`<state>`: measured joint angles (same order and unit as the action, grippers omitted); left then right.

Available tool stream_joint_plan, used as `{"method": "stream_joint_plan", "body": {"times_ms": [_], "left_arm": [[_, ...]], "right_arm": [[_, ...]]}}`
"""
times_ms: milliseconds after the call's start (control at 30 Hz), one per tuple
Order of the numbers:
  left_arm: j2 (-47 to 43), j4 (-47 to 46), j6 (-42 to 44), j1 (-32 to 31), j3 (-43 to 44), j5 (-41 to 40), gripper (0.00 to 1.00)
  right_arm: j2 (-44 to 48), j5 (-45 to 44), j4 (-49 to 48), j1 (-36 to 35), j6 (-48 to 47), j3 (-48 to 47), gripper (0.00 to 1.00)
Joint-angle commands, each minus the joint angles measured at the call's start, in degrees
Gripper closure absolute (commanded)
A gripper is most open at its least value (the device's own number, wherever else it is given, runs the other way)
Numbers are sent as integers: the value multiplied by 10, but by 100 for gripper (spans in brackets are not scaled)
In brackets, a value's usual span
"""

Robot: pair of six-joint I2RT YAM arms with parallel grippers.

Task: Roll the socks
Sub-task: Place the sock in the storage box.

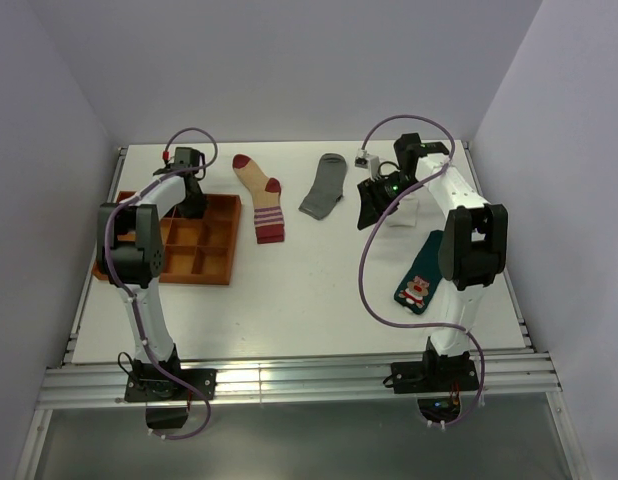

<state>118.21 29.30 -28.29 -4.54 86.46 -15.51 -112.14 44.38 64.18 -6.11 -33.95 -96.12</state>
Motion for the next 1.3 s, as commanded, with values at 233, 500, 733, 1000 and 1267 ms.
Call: {"method": "stream_joint_plan", "body": {"times_ms": [233, 500, 733, 1000, 1267], "left_arm": [[-47, -4, -9, -2, -28, 78, 71], [-79, 12, 5, -2, -7, 56, 56], [-97, 25, 6, -2, -4, 20, 52], [-123, 34, 12, -2, 20, 21, 49], [-154, 24, 18, -2, 49, 49, 47]], "right_arm": [[42, -12, -7, 3, -8, -6, 42], [36, -25, -8, 1, 5, -26, 42], [39, -48, -12, 0, 12, -40, 41], [111, -194, -101, 3, 32, 67, 41], [206, -308, -165, 56, 13, 237, 39]]}}
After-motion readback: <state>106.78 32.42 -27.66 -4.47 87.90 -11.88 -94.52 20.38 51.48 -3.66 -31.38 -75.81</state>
